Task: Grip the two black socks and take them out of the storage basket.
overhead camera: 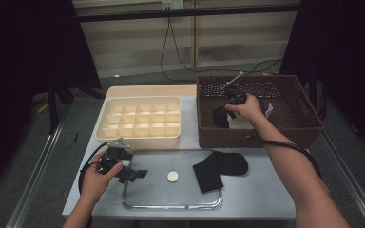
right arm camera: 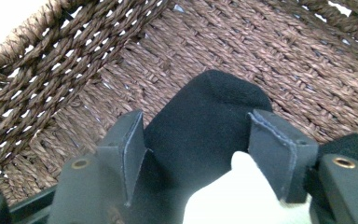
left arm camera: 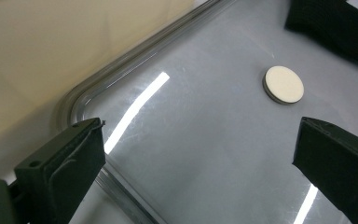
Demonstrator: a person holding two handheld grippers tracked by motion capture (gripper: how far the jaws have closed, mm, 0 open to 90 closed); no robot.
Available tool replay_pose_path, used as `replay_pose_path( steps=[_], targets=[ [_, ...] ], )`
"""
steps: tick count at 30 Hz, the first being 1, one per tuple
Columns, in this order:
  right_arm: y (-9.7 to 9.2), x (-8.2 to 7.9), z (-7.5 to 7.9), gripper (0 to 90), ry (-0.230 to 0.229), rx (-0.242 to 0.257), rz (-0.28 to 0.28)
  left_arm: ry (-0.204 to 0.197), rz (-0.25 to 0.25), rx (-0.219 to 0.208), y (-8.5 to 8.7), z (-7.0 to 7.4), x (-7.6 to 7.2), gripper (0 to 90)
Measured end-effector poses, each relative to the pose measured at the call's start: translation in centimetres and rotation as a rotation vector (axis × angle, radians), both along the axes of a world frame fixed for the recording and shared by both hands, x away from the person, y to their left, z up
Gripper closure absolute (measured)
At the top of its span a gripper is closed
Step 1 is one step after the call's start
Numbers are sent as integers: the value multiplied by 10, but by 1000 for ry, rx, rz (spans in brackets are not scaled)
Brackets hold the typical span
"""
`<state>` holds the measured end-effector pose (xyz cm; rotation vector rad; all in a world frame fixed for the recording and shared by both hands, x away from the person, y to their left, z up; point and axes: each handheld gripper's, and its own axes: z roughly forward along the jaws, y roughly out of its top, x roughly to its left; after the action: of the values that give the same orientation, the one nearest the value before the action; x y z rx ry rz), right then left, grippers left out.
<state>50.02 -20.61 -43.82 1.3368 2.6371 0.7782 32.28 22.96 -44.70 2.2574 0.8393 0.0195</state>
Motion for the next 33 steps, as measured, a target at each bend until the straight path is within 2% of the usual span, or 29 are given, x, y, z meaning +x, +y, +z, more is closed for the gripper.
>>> replay_pose_path(
  steps=[12, 16, 18, 21, 23, 24, 26, 33],
  targets=[
    [6, 3, -8, 415, 17, -22, 22, 1, 2, -6, 2, -1, 1, 20],
    [10, 4, -11, 504, 23, -61, 48, 4, 0, -4, 3, -1, 1, 20],
    [11, 3, -11, 554, 33, -61, 56, 4, 1, -3, 3, -1, 1, 20],
    [14, 2, -14, 663, 59, -89, 78, 4, 1, 3, 3, -1, 1, 21],
    [15, 1, -14, 757, 52, -112, 99, 3, 1, 3, 3, -1, 1, 20],
    [15, 0, -13, 826, 49, -101, 99, 4, 1, 3, 3, -1, 1, 21],
    [14, 0, -12, 877, 61, -73, 95, 3, 4, -2, 3, -1, 1, 21],
    [13, -5, -5, 889, 52, -35, 107, 0, 5, 1, 2, 0, 1, 20]
  ],
)
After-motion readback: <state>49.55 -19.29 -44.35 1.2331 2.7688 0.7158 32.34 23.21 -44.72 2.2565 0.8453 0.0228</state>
